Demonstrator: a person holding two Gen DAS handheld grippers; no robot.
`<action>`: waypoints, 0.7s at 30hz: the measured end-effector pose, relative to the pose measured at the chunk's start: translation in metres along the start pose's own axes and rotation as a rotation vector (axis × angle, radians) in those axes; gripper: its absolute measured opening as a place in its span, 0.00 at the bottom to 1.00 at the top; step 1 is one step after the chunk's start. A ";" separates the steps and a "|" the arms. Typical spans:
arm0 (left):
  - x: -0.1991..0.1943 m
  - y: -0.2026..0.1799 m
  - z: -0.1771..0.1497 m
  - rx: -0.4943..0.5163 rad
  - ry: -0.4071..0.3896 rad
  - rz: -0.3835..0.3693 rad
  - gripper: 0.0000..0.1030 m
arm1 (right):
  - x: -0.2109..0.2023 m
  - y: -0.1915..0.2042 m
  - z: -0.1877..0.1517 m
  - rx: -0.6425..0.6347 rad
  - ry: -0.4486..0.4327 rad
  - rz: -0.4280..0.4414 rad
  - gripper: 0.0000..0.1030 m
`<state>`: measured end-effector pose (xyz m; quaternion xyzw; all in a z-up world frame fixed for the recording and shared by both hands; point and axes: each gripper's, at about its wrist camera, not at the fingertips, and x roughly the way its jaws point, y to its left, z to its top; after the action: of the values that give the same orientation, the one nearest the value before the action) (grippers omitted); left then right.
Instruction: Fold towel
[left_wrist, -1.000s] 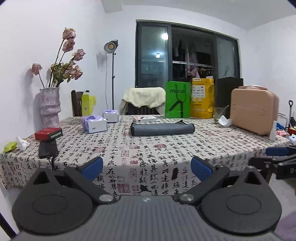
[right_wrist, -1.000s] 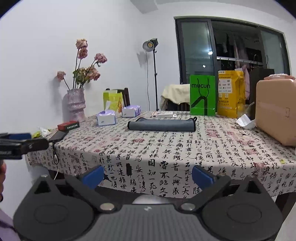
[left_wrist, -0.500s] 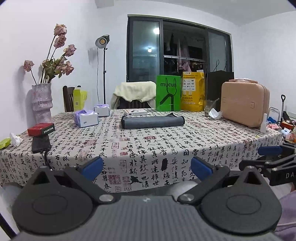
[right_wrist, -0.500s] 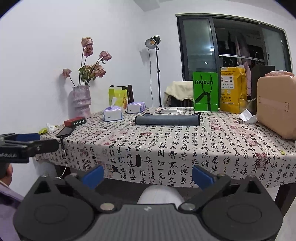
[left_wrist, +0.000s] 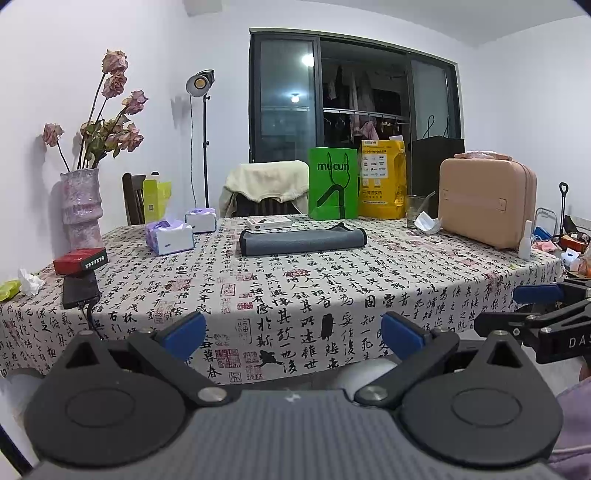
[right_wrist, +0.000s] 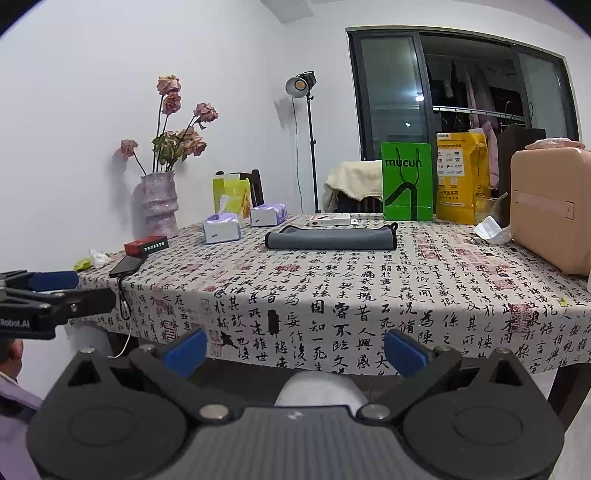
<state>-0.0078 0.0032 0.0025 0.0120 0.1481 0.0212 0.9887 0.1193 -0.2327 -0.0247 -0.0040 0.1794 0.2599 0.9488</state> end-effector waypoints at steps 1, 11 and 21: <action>0.000 0.000 0.000 0.001 -0.001 0.000 1.00 | 0.000 0.000 0.000 -0.001 -0.001 0.002 1.00; 0.000 0.000 0.000 0.001 0.003 -0.002 1.00 | 0.002 0.001 0.000 0.001 0.004 0.002 1.00; 0.000 0.000 0.000 0.002 0.003 -0.001 1.00 | 0.002 0.001 0.000 0.000 0.005 0.002 1.00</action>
<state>-0.0074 0.0030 0.0022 0.0127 0.1495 0.0204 0.9885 0.1201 -0.2307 -0.0254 -0.0044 0.1816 0.2608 0.9481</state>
